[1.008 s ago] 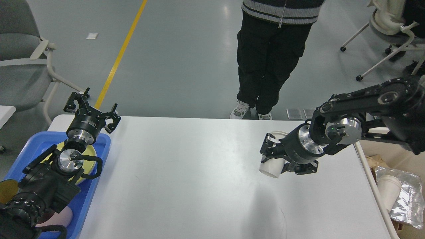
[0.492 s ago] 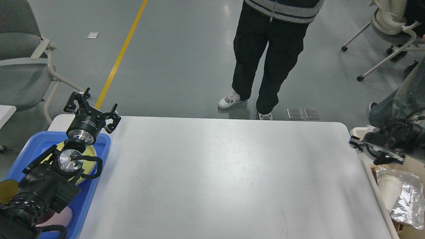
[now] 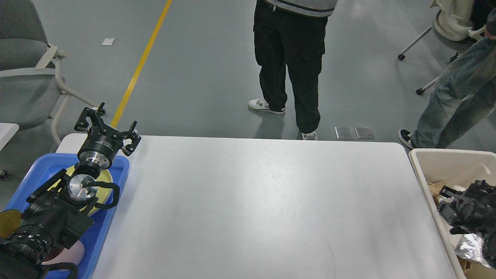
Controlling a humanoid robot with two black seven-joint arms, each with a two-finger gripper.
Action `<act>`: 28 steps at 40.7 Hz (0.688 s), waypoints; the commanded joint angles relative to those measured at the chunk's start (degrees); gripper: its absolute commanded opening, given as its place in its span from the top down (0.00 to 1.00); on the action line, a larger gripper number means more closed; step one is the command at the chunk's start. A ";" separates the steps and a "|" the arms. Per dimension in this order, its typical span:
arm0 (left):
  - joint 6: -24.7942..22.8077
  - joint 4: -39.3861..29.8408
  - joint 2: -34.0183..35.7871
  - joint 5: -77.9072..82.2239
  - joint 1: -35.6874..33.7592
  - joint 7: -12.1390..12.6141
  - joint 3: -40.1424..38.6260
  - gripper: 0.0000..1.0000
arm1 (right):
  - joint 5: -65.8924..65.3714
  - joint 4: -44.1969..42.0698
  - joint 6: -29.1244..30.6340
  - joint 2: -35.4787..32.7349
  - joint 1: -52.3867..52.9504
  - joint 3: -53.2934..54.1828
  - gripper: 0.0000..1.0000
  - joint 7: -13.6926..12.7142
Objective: Tidy desktop
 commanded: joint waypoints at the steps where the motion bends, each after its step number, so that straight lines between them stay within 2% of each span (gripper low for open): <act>1: 0.06 -0.01 0.00 0.00 -0.06 0.00 0.08 0.02 | 0.03 -0.10 -0.12 -0.05 0.14 0.08 0.00 0.00; 8: 0.06 -0.01 0.00 0.00 0.03 0.00 0.08 0.02 | 3.53 -0.27 -0.65 0.39 2.50 3.58 0.00 0.09; 17: 0.06 -0.01 0.00 0.00 0.03 0.00 0.08 0.02 | 13.73 -0.10 -1.09 1.17 12.69 17.89 0.00 0.18; 20: -0.03 -0.01 0.00 0.00 0.03 0.00 0.08 0.02 | 15.15 0.17 -0.74 2.32 14.55 24.14 0.00 1.58; 22: 0.06 -0.01 0.00 0.00 -0.06 0.00 0.08 0.02 | 15.76 0.26 -0.48 2.58 14.73 29.58 0.00 4.12; 24: 0.06 -0.01 0.09 0.00 -0.06 0.00 0.08 0.02 | 16.20 0.43 -0.04 2.50 14.82 35.99 0.00 8.24; 25: 0.06 -0.01 0.00 0.00 -0.06 0.00 0.08 0.02 | 16.46 0.87 0.83 2.32 14.64 42.55 0.00 13.05; 28: -0.03 -0.01 0.00 0.00 0.03 0.00 0.08 0.02 | 16.47 2.45 4.69 2.06 13.68 52.51 0.00 21.77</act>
